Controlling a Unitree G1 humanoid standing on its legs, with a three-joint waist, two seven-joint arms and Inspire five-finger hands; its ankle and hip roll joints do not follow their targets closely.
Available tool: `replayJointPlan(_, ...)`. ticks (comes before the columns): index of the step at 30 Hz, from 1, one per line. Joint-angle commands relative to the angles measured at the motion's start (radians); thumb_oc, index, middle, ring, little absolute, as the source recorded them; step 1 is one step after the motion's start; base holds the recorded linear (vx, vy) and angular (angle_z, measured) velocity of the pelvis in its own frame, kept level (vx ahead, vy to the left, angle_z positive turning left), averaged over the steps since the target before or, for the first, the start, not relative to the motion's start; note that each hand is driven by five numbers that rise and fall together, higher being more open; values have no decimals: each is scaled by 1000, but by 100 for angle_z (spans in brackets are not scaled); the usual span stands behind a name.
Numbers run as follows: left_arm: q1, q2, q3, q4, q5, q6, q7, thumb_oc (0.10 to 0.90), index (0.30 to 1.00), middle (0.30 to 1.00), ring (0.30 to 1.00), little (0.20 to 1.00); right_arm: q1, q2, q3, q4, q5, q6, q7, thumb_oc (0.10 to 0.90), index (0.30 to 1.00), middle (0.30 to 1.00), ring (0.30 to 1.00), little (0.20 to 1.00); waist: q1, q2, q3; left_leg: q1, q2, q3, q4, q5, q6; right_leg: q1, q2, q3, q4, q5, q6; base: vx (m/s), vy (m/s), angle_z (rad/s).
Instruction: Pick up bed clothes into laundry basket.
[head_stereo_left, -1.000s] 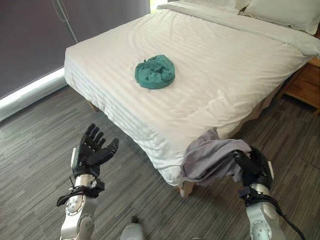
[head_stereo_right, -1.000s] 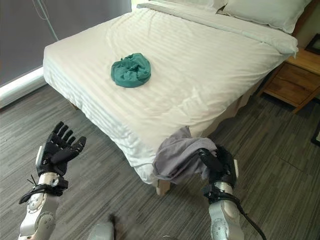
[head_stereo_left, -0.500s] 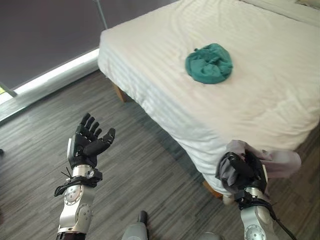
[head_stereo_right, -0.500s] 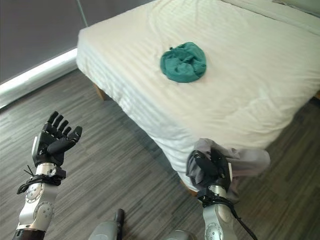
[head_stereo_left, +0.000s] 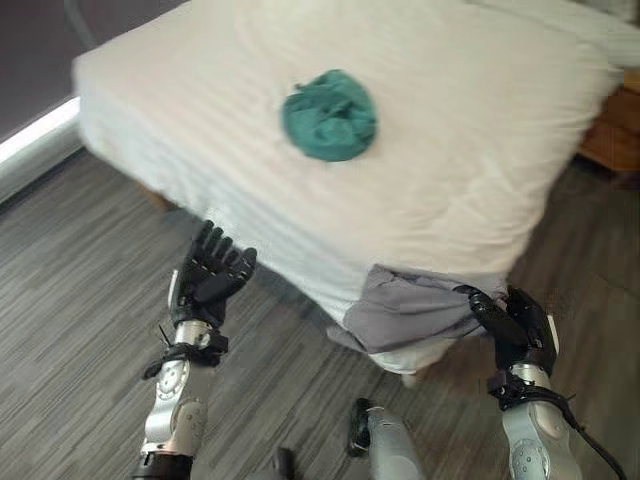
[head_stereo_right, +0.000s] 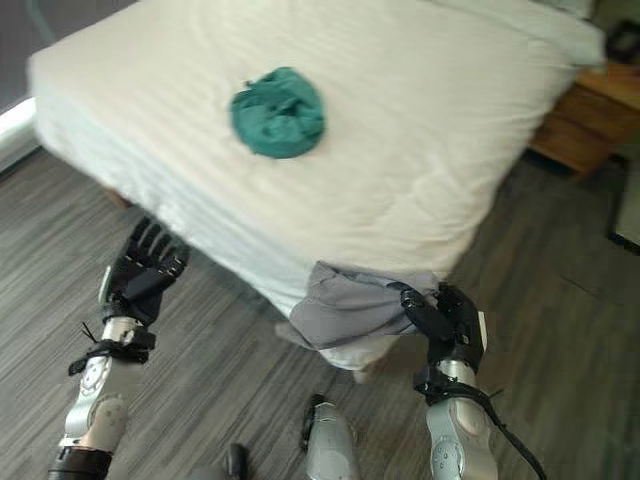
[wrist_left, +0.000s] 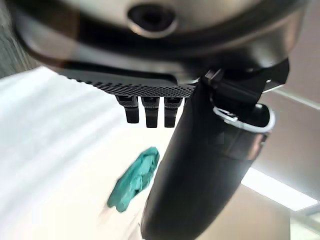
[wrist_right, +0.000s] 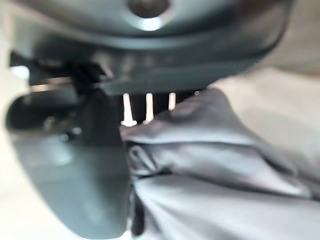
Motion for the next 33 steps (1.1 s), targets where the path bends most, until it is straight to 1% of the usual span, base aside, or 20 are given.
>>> replayJointPlan(1, -133, 33, 55, -55, -4, -138, -48, 800, 900, 900, 900, 900, -15, -46, -51, -74, -18, -130, 1, 400, 300, 300, 300, 300, -43, 53, -163, 128, -115, -10, 62, -42, -2, 25, 116, -4, -324, 144, -14, 397, 76, 15)
replayJointPlan(3, -144, -7, 54, -65, -27, -163, -29, 800, 900, 900, 900, 900, -7, -38, -83, -46, 35, -150, -27, 400, 300, 300, 300, 300, -69, 69, -166, 40, -83, 54, 379, 166, -155, 91, 116, -14, -339, 132, -30, 391, 24, 19)
replayJointPlan(4, -151, -20, 60, -88, -57, -189, -20, 800, 900, 900, 900, 900, -7, -26, -79, -54, 82, -172, -24, 400, 300, 300, 300, 300, -63, 43, -151, -42, -56, 98, 555, 224, -211, 135, 93, 0, -359, 123, -44, 405, -39, 48)
replayJointPlan(5, -138, -15, 63, -103, -66, -187, -31, 800, 900, 900, 900, 900, -9, -30, -71, -53, 93, -165, -22, 400, 300, 300, 300, 300, -47, 41, -144, -75, -18, 129, 598, 228, -200, 173, 110, 14, -379, 103, -55, 544, 4, 22)
replayJointPlan(6, -121, -1, 80, -122, -61, -187, -25, 800, 900, 900, 900, 900, -29, -55, -47, -33, 89, -161, -41, 400, 300, 300, 300, 300, 8, 1, -98, -216, 11, 134, 826, 244, -199, 270, 90, 79, -416, 83, -66, 471, 101, -72)
replayJointPlan(9, -79, -19, 136, -132, -72, -209, 30, 800, 900, 900, 900, 900, -114, -74, 28, -68, 100, -145, -18, 400, 300, 300, 300, 300, 87, -13, -55, -297, 61, -17, 786, 197, -127, 302, 47, 192, -404, 75, -26, 272, 263, -121)
replayJointPlan(10, -78, -20, 137, -134, -71, -208, 31, 800, 900, 900, 900, 900, -116, -75, 28, -68, 100, -145, -18, 400, 300, 300, 300, 300, 88, -16, -57, -297, 58, -12, 780, 203, -125, 298, 43, 195, -403, 77, -25, 155, 249, -135)
replayJointPlan(12, -45, 0, 176, -163, -76, -211, 33, 800, 900, 900, 900, 900, -139, -87, 42, -62, 99, -138, -10, 400, 300, 300, 300, 300, 127, -12, -62, -308, 140, -99, 647, 224, -108, 300, 8, 255, -379, 57, 9, 310, 413, -143)
replayJointPlan(13, -32, 50, 199, -182, -52, -204, 34, 800, 900, 900, 900, 900, -152, -102, 48, -70, 87, -134, -10, 400, 300, 300, 300, 300, 151, 12, -76, -310, 234, -206, 434, 253, -101, 306, -28, 316, -372, 43, 62, 380, 502, -89)
replayJointPlan(15, -37, 78, 205, -176, -49, -200, 28, 800, 900, 900, 900, 900, -152, -112, 45, -66, 90, -129, -4, 400, 300, 300, 300, 300, 165, 29, -93, -257, 260, -226, 297, 248, -116, 317, -30, 349, -379, 29, 81, 367, 405, -79)
replayJointPlan(17, -44, 125, 203, -164, -39, -196, 21, 800, 900, 900, 900, 900, -143, -125, 34, -69, 93, -133, 7, 400, 300, 300, 300, 300, 187, 63, -122, -240, 250, -307, 80, 256, -153, 329, -39, 401, -397, 28, 105, 436, 517, -61)
replayJointPlan(18, -66, 156, 194, -157, -20, -193, 19, 800, 900, 900, 900, 900, -129, -129, 19, -84, 89, -134, 8, 400, 300, 300, 300, 300, 185, 79, -133, -252, 245, -300, 22, 276, -188, 355, -63, 407, -408, 27, 117, 390, 576, -68)
replayJointPlan(20, -91, 189, 184, -150, -11, -195, 13, 800, 900, 900, 900, 900, -112, -123, -2, -98, 90, -130, 9, 400, 300, 300, 300, 300, 175, 79, -139, -251, 232, -273, 5, 274, -205, 376, -97, 408, -421, 32, 131, 176, 395, -41)
replayJointPlan(21, -97, 214, 173, -149, 11, -195, 2, 800, 900, 900, 900, 900, -109, -114, -14, -91, 89, -136, 8, 400, 300, 300, 300, 300, 159, 86, -148, -247, 214, -261, 32, 231, -206, 379, -127, 413, -416, 44, 147, 93, 392, -17)
replayJointPlan(24, -165, 301, 146, -120, 93, -190, 10, 800, 900, 900, 900, 900, -76, -61, -14, -66, 75, -125, 9, 400, 300, 300, 300, 300, 131, 47, -162, -257, 127, -190, 91, 137, -151, 314, -218, 460, -422, 169, 173, 136, 606, -35)
replayJointPlan(25, -220, 354, 126, -45, 136, -189, 42, 800, 900, 900, 900, 900, -50, 18, 38, -68, 124, -115, 42, 400, 300, 300, 300, 300, 109, 47, -153, -220, 92, -88, 70, 119, -104, 232, -229, 426, -332, 265, 152, 137, 841, -49)
replayJointPlan(27, -293, 430, 93, 0, 153, -172, 49, 800, 900, 900, 900, 900, -41, 4, 77, -78, 125, -105, 72, 400, 300, 300, 300, 300, 85, 54, -138, -190, 79, -64, 38, 132, -81, 179, -162, 463, -233, 260, 139, 38, 562, -82)
replayJointPlan(28, -296, 431, 91, 2, 152, -173, 48, 800, 900, 900, 900, 900, -41, 5, 76, -78, 125, -105, 72, 400, 300, 300, 300, 300, 87, 54, -141, -186, 80, -63, 34, 125, -82, 179, -161, 464, -230, 251, 140, 24, 346, -81)
replayJointPlan(30, -401, 513, 14, 66, 196, -160, 35, 800, 900, 900, 900, 900, -27, -30, 71, -93, 110, -95, 96, 400, 300, 300, 300, 300, 53, 53, -125, -155, 51, -60, 10, 128, -49, 141, -78, 504, -192, 213, 134, 30, 385, -28)
replayJointPlan(33, -535, 589, -85, 203, 211, -136, 37, 800, 900, 900, 900, 900, -50, -38, 56, -70, 127, -109, 81, 400, 300, 300, 300, 300, 32, 37, -120, -112, 18, -27, -15, 102, -33, 152, -61, 479, -268, 216, 135, 87, 196, -18)
